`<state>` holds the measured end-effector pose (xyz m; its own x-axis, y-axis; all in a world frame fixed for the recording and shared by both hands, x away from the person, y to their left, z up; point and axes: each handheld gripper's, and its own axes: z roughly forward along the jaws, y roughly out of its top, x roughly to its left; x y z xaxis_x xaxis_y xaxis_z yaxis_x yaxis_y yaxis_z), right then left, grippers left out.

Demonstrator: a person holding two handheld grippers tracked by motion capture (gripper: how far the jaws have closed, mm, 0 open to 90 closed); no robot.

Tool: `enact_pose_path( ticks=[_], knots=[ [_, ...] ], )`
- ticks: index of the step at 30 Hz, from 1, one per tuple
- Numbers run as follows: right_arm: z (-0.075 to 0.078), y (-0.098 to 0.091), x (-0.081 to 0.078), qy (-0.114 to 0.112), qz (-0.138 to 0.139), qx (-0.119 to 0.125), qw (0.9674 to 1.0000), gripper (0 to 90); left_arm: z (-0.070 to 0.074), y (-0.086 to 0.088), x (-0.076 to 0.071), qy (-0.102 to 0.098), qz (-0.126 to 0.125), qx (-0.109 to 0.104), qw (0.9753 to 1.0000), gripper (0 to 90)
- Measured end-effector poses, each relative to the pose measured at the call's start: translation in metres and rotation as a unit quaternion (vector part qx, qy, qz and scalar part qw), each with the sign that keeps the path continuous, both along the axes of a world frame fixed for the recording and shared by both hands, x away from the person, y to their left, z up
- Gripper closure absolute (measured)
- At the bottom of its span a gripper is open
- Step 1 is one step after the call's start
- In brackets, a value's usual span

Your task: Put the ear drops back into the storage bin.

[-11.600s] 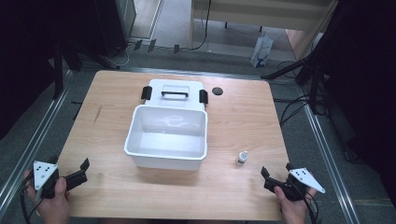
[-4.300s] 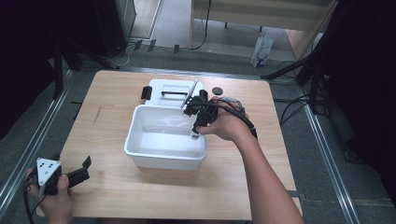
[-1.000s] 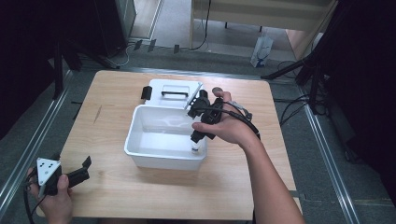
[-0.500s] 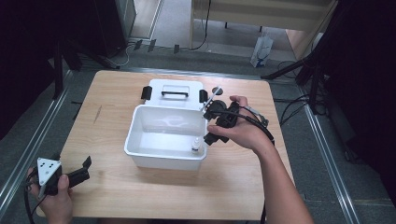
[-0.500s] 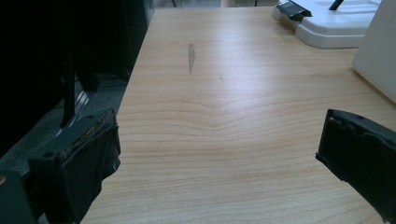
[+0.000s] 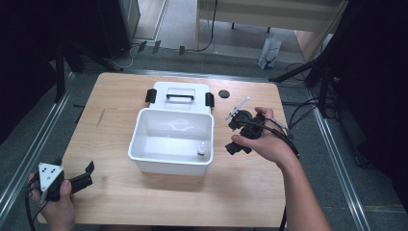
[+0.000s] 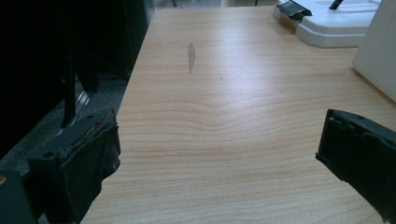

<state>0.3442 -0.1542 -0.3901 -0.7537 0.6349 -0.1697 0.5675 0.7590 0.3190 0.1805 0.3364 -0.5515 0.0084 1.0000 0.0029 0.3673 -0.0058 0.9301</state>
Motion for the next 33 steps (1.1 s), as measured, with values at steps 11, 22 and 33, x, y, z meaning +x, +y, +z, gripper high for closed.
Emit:
enact_pose_path(
  ticks=[11,22,33],
  knots=[
    [-0.019,-0.03,-0.006,-0.001,-0.026,-0.003,0.9997,0.0,0.0,0.0,0.0,-0.001,0.0,0.002,1.0,0.0],
    [-0.042,-0.058,-0.015,-0.001,-0.054,0.001,0.9985,0.0,0.0,0.0,0.0,0.0,-0.001,0.002,1.0,0.0],
    [-0.065,-0.082,-0.027,-0.005,-0.085,0.009,0.9963,0.0,0.0,-0.001,0.0,0.0,-0.001,0.004,1.0,0.0]
  ],
)
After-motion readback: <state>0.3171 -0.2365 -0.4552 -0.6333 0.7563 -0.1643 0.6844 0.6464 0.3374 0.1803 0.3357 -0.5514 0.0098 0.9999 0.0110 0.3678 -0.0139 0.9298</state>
